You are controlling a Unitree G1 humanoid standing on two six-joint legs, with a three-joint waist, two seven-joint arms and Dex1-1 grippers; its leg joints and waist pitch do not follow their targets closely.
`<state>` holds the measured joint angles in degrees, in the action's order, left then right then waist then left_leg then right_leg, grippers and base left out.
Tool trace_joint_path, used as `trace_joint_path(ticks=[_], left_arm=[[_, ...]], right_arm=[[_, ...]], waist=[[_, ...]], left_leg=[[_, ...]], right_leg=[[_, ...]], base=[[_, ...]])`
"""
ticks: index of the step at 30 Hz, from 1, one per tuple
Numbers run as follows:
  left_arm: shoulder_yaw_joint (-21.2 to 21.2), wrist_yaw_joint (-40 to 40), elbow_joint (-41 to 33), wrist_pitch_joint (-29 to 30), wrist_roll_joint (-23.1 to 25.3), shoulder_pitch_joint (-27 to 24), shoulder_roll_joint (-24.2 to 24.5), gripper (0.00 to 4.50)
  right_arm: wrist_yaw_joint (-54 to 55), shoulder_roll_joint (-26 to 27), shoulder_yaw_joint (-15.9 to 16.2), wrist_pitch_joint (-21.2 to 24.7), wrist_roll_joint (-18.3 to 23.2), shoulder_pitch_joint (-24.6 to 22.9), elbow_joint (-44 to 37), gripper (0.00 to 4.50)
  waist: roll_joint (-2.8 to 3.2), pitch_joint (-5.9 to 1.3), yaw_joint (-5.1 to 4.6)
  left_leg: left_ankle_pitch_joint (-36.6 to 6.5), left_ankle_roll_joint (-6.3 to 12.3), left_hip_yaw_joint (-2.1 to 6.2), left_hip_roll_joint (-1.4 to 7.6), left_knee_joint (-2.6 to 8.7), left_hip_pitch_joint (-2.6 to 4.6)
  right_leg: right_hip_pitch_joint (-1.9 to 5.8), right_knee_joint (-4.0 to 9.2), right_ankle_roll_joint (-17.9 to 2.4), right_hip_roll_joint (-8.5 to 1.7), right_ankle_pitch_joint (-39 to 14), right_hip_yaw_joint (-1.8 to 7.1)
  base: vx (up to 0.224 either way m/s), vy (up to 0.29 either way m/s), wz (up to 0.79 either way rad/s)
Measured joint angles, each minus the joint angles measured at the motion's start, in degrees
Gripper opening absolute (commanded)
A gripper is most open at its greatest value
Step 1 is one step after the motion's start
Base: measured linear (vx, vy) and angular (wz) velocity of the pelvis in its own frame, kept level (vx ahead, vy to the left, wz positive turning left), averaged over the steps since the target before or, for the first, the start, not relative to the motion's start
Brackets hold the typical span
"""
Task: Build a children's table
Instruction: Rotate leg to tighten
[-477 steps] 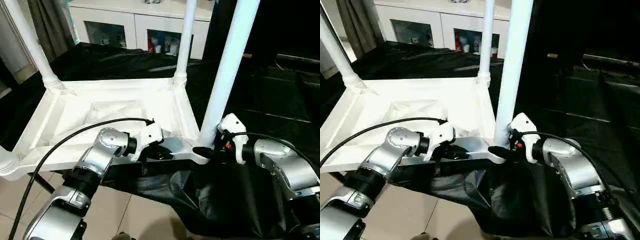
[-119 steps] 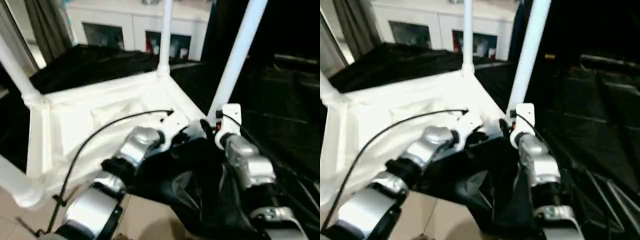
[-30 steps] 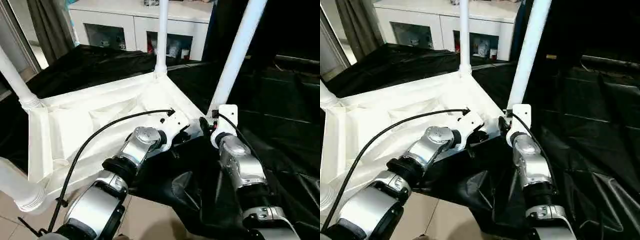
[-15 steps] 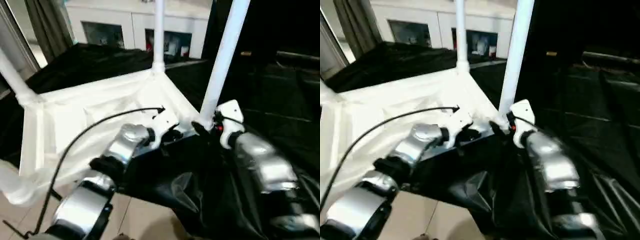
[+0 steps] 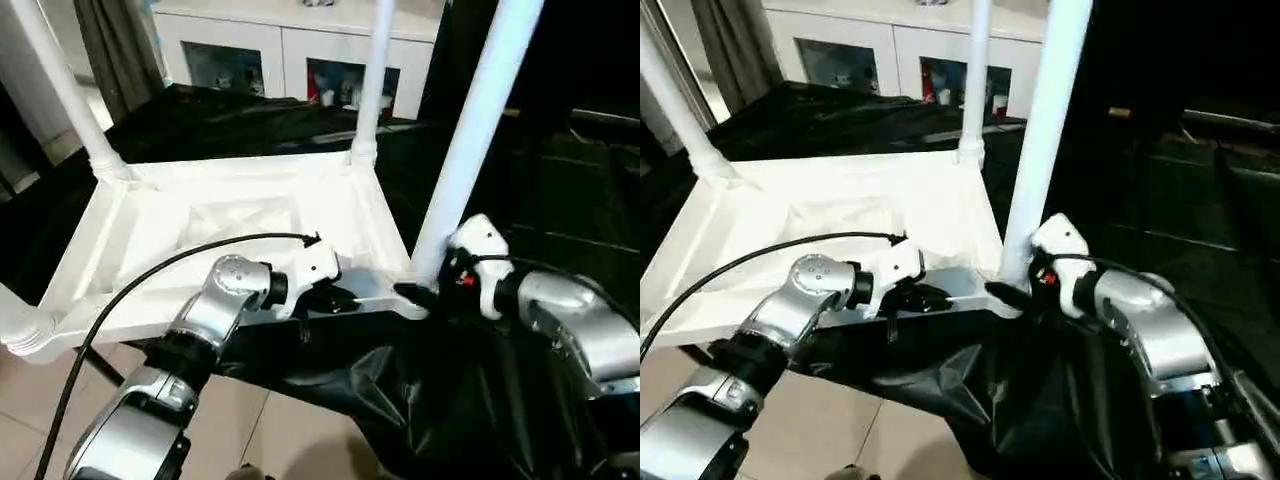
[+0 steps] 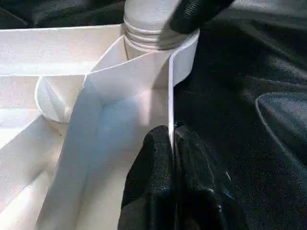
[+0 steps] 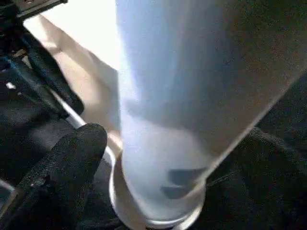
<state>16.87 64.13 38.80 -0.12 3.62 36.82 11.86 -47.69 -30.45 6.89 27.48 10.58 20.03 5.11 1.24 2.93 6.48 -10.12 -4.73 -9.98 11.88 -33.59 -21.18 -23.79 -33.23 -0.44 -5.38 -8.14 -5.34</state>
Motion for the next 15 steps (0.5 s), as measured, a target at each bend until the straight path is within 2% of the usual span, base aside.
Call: trace_joint_path(ticks=[2, 3, 9, 10, 15], left_arm=[[-0.05, 0.41, -1.57, 0.68, -0.1, -0.66, 0.37, 0.0], [-0.06, 0.62, -2.35, 1.22, -0.23, -0.99, 0.56, 0.0], [-0.06, 0.78, -3.69, 2.1, -0.4, -1.42, 0.73, 0.0], [-0.06, 0.78, -3.73, 2.22, -0.4, -1.43, 0.73, 0.0], [-0.06, 1.26, -4.04, 2.67, -0.41, -1.54, 0.76, 0.0]], right_arm=[[-0.54, -0.11, 0.03, 0.79, 0.33, 0.0, -0.19, 4.3], [-1.01, -0.26, 0.03, 1.21, 0.45, 0.0, -0.35, 4.09], [-1.55, -0.45, 0.02, 2.16, 1.04, 0.0, -0.5, 3.68], [-1.56, -0.47, 0.02, 2.22, 1.04, -0.01, -0.5, 3.46], [-1.67, -0.59, 0.09, 2.42, 1.06, -0.94, -0.9, 3.14]], waist=[[-0.01, 0.01, -0.03], [-0.01, 0.01, -0.05], [-0.01, 0.01, -0.07], [-0.01, 0.01, -0.08], [-0.01, 0.01, -0.03]], left_leg=[[0.0, 0.0, 0.0, 0.01, 0.0, 0.0], [0.0, 0.0, 0.0, 0.01, 0.0, -0.01], [0.0, 0.0, 0.0, 0.01, 0.0, -0.03], [0.0, 0.0, 0.0, 0.01, 0.0, -0.04], [0.0, 0.01, 0.0, 0.01, 0.0, -0.09]], right_leg=[[-0.01, 0.0, 0.0, 0.0, 0.0, 0.0], [-0.01, 0.0, 0.0, 0.0, 0.0, 0.0], [-0.05, 0.0, -0.03, 0.0, 0.02, 0.0], [-0.05, 0.0, -0.05, 0.0, 0.03, 0.0], [-0.09, 0.0, -0.18, 0.0, 0.11, 0.0]], base=[[0.0, 0.0, 0.0], [0.0, 0.0, 0.0], [0.0, 0.0, 0.0], [0.0, 0.0, 0.0], [0.0, 0.0, 0.0]])
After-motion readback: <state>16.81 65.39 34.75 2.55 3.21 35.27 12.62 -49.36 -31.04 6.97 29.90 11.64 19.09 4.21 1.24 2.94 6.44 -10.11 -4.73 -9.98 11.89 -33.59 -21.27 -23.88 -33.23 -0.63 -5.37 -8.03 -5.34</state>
